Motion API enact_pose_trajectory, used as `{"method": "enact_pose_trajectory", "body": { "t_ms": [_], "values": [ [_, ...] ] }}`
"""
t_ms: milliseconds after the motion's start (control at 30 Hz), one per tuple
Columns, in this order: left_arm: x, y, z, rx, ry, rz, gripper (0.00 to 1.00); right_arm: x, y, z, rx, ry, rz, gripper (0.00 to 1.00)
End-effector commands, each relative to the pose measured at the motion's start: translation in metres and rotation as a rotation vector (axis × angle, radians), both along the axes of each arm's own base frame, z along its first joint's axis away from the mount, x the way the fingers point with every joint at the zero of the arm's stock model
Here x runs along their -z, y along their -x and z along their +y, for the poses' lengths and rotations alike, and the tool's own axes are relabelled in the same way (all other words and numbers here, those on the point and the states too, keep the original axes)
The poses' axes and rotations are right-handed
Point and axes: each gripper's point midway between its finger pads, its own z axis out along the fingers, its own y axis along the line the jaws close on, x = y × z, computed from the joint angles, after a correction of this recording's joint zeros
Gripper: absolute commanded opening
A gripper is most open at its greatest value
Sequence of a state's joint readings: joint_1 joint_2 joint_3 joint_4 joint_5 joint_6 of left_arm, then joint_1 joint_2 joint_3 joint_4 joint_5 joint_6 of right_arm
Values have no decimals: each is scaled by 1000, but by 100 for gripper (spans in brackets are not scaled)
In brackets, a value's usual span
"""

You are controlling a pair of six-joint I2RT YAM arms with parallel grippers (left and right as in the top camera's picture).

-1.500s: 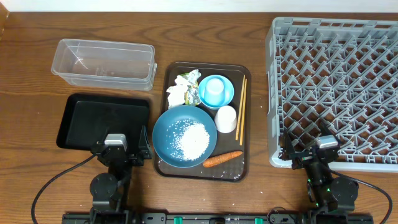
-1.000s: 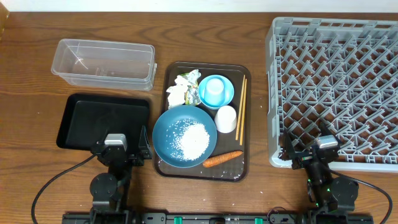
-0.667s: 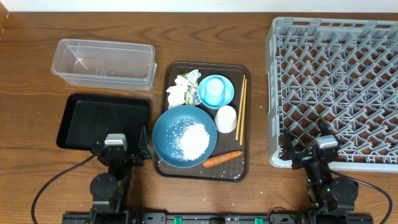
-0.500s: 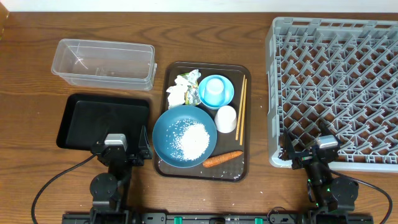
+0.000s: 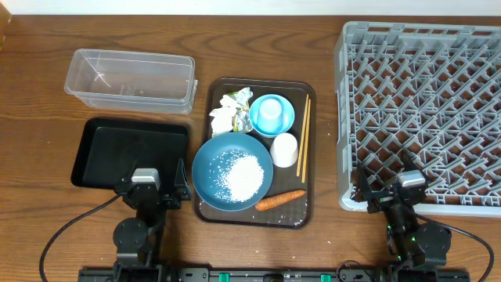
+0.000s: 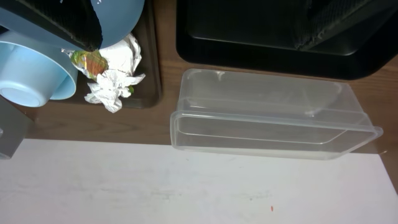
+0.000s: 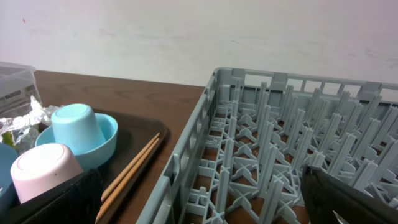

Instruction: Sort waste into correct bins and load items into the dishwasher rack

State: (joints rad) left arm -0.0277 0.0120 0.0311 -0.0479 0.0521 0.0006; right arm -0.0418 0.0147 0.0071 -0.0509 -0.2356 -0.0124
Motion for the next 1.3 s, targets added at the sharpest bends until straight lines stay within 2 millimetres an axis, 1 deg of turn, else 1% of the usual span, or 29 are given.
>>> {"method": "enact_pose_trajectory", "body": {
  "t_ms": [0,200,267,300,333,367,467,500,600,667,733,833,933,1067,1133,1267],
  "values": [
    [16,0,5,-23,-10,37,99,0,0,-4,16,15,-7,99],
    [16,0,5,-23,-10,38,99,0,0,-4,17,15,-7,99],
    [12,-1,3,-16,-5,23,99,0,0,-4,16,15,-7,99],
    [9,-1,-1,4,18,11,99,0,0,-4,16,15,-7,99],
    [6,-1,-10,53,70,2,99,0,0,-4,16,15,-7,99],
    [3,1,-25,134,143,-2,99,0,0,-4,16,15,-7,99],
    [-2,12,-64,353,313,31,99,0,0,-4,16,15,-7,99],
    [-2,16,-71,398,339,44,99,0,0,-4,16,15,-7,99],
    [-8,17,-74,419,358,30,99,0,0,-4,16,15,-7,99],
    [-19,18,-78,445,409,3,99,0,0,-4,16,15,-7,99],
    [-35,25,-88,522,423,-41,99,0,0,-4,16,15,-7,99],
    [-47,30,-92,556,425,-39,99,0,0,-4,16,15,-7,99],
    [-56,33,-92,545,427,11,99,0,0,-4,16,15,-7,99],
    [-74,32,-92,527,376,120,99,0,0,-4,16,15,-7,99],
    [-82,28,-92,515,350,207,99,0,0,-4,16,15,-7,99],
    [-93,15,-91,480,345,448,99,0,0,-4,16,15,-7,99]
  ]
}}
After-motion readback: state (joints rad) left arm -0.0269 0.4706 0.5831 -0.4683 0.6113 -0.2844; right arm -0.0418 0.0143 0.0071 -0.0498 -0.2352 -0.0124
